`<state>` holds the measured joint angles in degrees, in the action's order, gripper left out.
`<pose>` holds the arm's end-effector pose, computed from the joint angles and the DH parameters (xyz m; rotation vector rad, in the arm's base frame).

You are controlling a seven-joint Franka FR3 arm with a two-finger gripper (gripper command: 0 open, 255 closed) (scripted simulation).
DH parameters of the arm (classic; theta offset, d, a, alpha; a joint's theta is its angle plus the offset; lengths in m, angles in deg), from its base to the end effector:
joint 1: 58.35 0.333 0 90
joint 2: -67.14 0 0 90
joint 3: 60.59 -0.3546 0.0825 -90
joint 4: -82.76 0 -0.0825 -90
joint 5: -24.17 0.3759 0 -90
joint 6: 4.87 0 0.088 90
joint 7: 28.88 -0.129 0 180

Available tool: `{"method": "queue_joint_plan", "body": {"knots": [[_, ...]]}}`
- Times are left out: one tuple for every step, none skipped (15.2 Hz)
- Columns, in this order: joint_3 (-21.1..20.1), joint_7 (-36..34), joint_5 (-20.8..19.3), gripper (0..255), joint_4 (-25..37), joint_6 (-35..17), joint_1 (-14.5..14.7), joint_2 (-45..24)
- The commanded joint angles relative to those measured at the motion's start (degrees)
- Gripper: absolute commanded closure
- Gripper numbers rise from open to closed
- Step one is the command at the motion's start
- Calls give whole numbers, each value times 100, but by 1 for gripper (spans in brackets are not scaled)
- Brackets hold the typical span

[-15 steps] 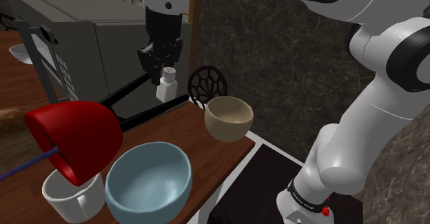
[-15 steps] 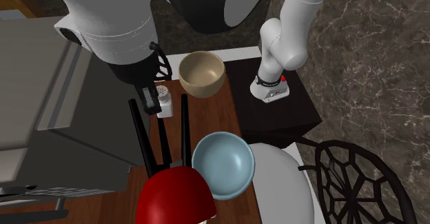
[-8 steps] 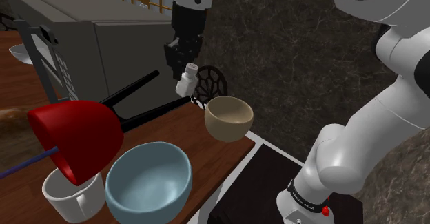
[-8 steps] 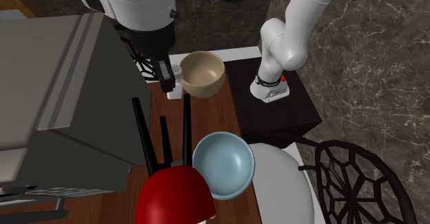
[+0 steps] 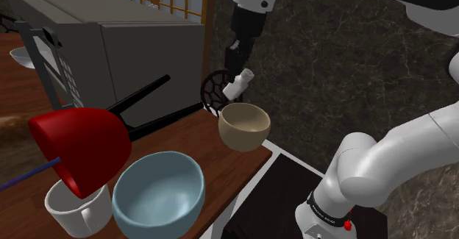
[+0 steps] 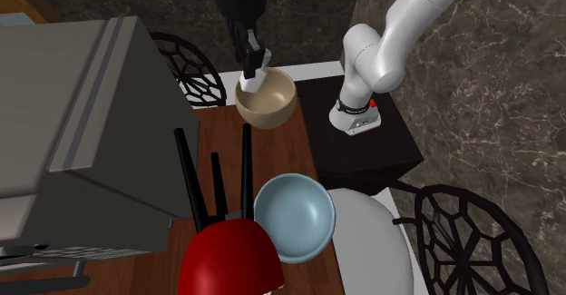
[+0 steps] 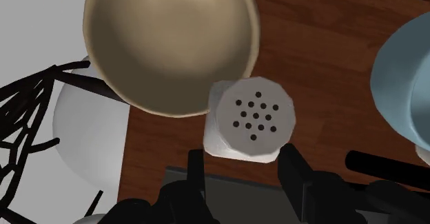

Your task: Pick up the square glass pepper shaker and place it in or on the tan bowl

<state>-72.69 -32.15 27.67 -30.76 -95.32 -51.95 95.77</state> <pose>0.3441 0.1498 0.6738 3.0910 0.3841 0.1449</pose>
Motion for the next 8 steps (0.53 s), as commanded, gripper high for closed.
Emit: {"method": "queue_joint_plan", "body": {"knots": [[188,223,-19,255,-220,91,-26,305],[282,328,-35,255,-337,145,-37,473],[412,471,-67,255,-484,224,-53,695],[412,470,-65,255,-585,152,-46,725],[410,470,-61,255,-686,80,-42,753],[408,471,-57,255,-785,9,-39,781],[406,471,-53,255,-883,-63,-36,807],[403,472,-49,255,-980,-135,-33,833]]}}
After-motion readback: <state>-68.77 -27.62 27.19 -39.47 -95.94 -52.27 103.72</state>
